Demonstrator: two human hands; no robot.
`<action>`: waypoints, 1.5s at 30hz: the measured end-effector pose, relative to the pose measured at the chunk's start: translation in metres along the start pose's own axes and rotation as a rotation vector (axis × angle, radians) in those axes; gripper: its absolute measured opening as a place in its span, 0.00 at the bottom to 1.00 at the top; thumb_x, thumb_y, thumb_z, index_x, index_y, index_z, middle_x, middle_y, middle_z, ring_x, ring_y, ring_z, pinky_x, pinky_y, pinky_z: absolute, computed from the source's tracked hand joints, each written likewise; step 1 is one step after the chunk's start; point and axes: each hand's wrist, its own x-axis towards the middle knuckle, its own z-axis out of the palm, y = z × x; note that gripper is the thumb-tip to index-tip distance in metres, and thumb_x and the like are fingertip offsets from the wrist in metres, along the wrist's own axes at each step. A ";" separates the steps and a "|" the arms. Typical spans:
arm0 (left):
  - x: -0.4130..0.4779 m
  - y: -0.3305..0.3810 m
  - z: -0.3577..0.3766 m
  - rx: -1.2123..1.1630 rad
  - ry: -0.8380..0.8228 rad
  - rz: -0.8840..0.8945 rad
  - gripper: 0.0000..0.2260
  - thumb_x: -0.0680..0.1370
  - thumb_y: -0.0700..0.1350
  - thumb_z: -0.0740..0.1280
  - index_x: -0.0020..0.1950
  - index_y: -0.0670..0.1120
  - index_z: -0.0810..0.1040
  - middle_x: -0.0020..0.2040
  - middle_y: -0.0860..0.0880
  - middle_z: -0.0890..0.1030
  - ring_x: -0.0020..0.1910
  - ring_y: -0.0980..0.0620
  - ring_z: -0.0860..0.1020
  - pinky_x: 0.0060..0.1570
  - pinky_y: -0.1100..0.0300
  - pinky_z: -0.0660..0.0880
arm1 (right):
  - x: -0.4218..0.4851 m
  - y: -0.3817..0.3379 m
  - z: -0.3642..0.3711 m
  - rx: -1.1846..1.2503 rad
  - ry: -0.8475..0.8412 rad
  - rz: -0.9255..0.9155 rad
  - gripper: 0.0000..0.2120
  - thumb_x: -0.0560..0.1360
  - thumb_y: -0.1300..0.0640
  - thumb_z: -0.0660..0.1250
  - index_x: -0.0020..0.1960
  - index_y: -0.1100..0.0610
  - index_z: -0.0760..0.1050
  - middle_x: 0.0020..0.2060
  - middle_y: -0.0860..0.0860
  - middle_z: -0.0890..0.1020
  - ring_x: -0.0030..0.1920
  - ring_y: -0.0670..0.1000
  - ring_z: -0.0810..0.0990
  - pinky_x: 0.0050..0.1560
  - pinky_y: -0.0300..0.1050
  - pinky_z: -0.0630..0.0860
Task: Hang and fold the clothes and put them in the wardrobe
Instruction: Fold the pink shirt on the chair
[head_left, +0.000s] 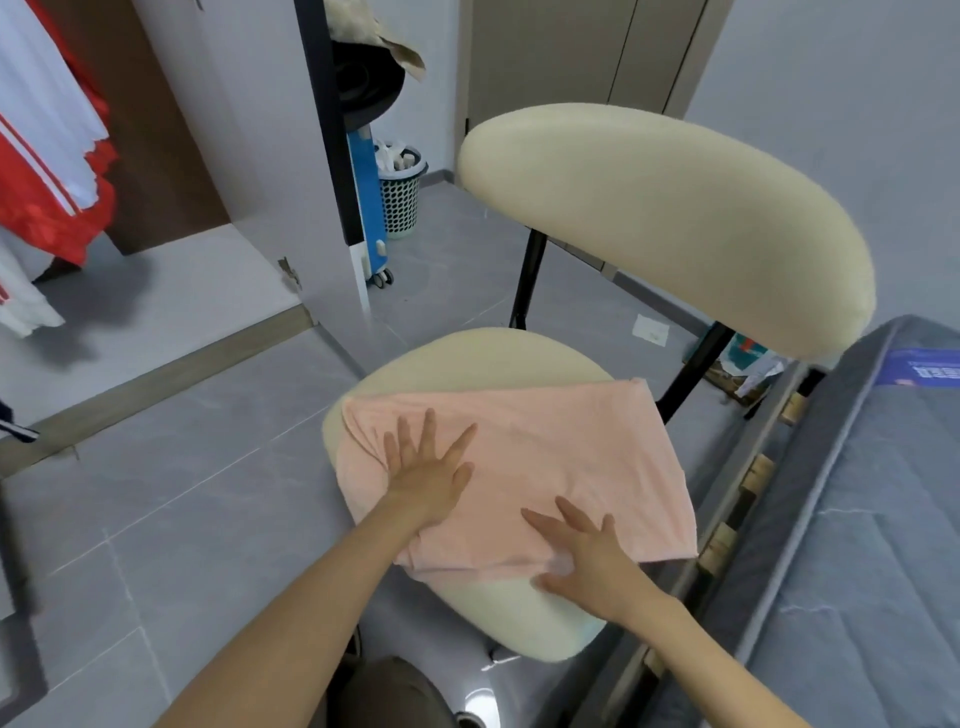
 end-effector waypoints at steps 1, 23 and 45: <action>0.001 0.001 -0.001 0.008 0.012 -0.016 0.23 0.83 0.59 0.45 0.76 0.65 0.40 0.77 0.44 0.32 0.74 0.33 0.34 0.71 0.39 0.34 | 0.001 0.001 0.002 0.005 0.041 -0.011 0.31 0.78 0.50 0.64 0.77 0.40 0.54 0.78 0.53 0.51 0.78 0.48 0.47 0.75 0.59 0.35; 0.011 -0.013 -0.008 -0.081 0.281 -0.077 0.21 0.82 0.57 0.55 0.75 0.57 0.58 0.59 0.46 0.75 0.57 0.44 0.75 0.52 0.52 0.67 | 0.088 0.030 -0.031 0.058 0.320 -0.105 0.20 0.70 0.64 0.64 0.61 0.53 0.76 0.74 0.53 0.61 0.76 0.60 0.47 0.74 0.49 0.46; 0.072 -0.002 -0.047 -1.308 0.053 -0.293 0.42 0.74 0.43 0.74 0.79 0.49 0.49 0.75 0.45 0.64 0.67 0.43 0.71 0.64 0.49 0.71 | 0.117 0.052 -0.063 0.882 0.397 0.495 0.37 0.74 0.48 0.69 0.74 0.51 0.52 0.64 0.56 0.73 0.64 0.59 0.71 0.64 0.53 0.70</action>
